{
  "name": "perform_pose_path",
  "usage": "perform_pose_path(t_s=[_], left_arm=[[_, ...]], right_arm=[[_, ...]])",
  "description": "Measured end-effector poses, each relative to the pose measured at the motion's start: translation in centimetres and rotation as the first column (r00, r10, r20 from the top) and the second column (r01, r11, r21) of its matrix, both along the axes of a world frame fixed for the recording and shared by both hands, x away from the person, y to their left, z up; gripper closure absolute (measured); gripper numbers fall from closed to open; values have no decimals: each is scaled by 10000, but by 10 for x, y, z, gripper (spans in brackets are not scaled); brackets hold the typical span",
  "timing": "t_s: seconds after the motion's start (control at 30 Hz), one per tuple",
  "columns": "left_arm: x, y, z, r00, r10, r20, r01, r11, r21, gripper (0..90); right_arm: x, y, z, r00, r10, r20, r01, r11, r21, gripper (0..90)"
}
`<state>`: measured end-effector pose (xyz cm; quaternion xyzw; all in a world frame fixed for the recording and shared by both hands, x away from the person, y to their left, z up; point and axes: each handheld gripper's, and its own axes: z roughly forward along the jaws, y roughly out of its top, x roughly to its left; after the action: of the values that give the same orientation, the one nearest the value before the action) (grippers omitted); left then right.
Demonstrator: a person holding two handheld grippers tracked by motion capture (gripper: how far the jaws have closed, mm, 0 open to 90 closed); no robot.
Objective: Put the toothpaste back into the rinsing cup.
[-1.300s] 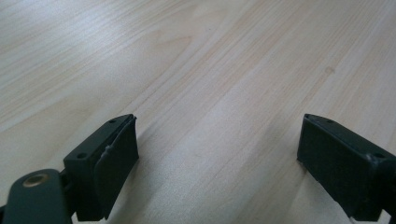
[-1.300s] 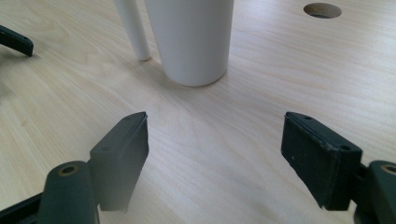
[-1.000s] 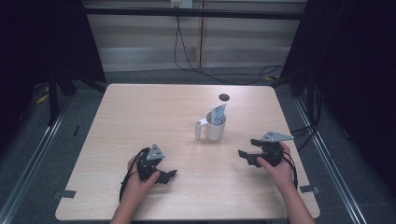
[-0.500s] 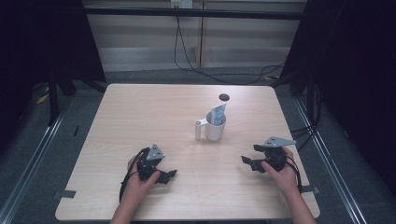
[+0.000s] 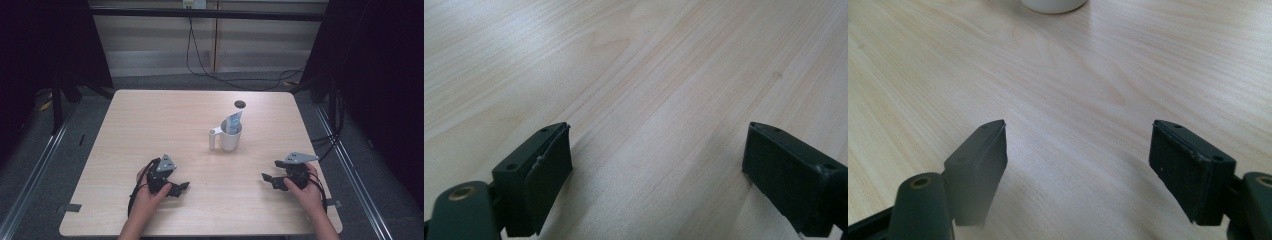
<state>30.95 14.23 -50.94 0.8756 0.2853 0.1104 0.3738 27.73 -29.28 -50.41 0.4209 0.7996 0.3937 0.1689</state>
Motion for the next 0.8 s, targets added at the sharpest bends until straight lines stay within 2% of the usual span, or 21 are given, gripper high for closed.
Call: perform_pose_path(t_s=[0.4, 0.43, 0.47, 0.5, 0.8], left_arm=[[0, 0, 0, 10000, 4, 10, -4, 10000, 1, 120], [0, 0, 0, 10000, 6, 21, -6, 10000, -8, 120], [0, 0, 0, 10000, 6, 21, -6, 10000, -8, 120], [0, 0, 0, 10000, 2, 16, -2, 10000, -9, 120], [0, 0, 0, 10000, 0, 67, 0, 10000, -26, 120]], right_arm=[[-6, -2, -5, 10000, 31, -76, -32, 9999, -119, 230], [-6, -1, -6, 9998, 27, -194, -34, 9994, -358, 226], [-6, -1, -6, 9998, 27, -194, -34, 9994, -358, 226], [-7, 0, -7, 9993, 229, -300, -250, 9972, -702, 196], [-9, 0, -7, 9991, 301, -312, -322, 9972, -679, 192]])
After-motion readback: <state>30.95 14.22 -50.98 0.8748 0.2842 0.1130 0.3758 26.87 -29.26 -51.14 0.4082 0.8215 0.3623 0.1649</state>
